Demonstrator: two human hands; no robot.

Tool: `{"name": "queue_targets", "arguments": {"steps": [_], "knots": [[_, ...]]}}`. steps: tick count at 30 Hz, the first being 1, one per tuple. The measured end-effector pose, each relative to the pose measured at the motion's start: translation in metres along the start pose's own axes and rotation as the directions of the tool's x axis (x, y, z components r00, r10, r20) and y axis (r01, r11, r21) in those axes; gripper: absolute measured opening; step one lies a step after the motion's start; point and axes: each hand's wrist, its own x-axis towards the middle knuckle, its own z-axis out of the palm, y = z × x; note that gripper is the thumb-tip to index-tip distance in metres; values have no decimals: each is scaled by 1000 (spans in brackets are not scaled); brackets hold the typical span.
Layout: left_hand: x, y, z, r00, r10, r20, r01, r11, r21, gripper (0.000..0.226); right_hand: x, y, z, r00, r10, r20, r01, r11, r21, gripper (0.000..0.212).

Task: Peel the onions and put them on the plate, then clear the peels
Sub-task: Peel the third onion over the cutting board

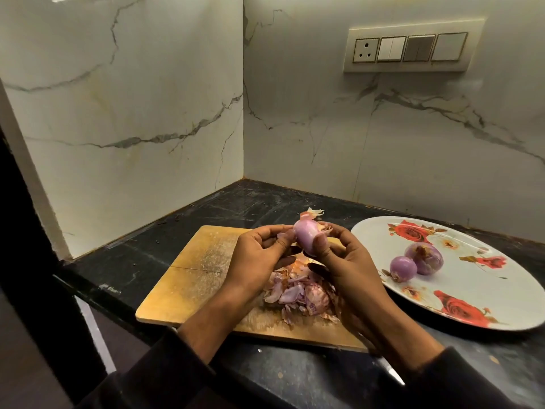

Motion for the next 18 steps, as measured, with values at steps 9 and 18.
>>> {"name": "queue_targets", "arguments": {"steps": [9, 18], "knots": [[4, 1, -4, 992, -20, -124, 7, 995, -103, 13, 1, 7, 2, 996, -62, 59, 66, 994, -82, 53], [4, -7, -4, 988, 127, -87, -99, 956, 278, 23, 3, 3, 1, 999, 49, 19, -51, 990, 128, 36]]}}
